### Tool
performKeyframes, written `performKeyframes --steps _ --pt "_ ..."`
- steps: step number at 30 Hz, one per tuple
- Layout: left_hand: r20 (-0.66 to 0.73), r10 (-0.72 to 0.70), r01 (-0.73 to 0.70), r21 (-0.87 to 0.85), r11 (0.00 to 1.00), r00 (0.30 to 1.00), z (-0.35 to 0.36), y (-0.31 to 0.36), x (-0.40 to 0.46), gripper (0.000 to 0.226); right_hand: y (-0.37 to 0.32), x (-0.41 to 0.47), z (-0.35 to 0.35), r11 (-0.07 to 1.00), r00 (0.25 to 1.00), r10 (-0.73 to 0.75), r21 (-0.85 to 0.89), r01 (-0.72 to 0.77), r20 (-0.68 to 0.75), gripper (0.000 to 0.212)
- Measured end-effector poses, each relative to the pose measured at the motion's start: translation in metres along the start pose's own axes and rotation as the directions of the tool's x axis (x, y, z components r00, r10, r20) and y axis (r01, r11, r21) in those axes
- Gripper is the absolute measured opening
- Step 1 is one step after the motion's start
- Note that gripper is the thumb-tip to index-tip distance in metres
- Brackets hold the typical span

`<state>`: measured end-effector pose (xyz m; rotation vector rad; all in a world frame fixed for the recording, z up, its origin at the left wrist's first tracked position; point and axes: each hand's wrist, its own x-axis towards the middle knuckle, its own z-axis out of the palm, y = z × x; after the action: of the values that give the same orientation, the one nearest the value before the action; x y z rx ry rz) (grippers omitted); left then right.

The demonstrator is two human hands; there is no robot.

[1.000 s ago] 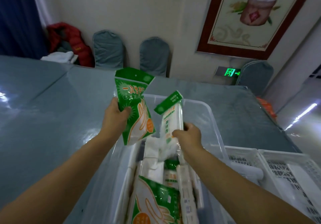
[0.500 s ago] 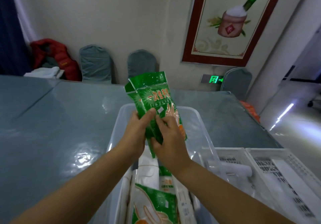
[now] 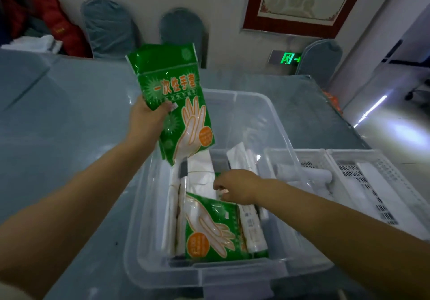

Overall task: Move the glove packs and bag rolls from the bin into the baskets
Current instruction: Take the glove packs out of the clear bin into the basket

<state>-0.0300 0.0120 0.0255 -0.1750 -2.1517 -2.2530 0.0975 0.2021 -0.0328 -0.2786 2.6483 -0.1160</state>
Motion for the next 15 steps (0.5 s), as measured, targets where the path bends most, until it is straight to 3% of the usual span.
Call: performKeyframes --steps 4,9,15 --pt "0.001 -0.012 0.012 -0.010 1.000 1.000 -0.001 -0.003 0.004 0.031 -0.006 0.012 0.021 0.987 0.992 0.012 0.159 -0.033 0.128 0.056" --pt "0.010 -0.003 0.003 -0.022 1.000 1.000 0.000 -0.004 0.002 0.028 -0.017 0.019 0.022 0.903 0.996 -0.085 0.424 0.066 0.026 0.063" --pt "0.005 0.012 -0.012 0.024 1.000 1.000 0.003 -0.001 0.000 0.024 -0.016 0.010 -0.005 0.944 0.988 -0.141 0.292 0.152 -0.057 0.026"
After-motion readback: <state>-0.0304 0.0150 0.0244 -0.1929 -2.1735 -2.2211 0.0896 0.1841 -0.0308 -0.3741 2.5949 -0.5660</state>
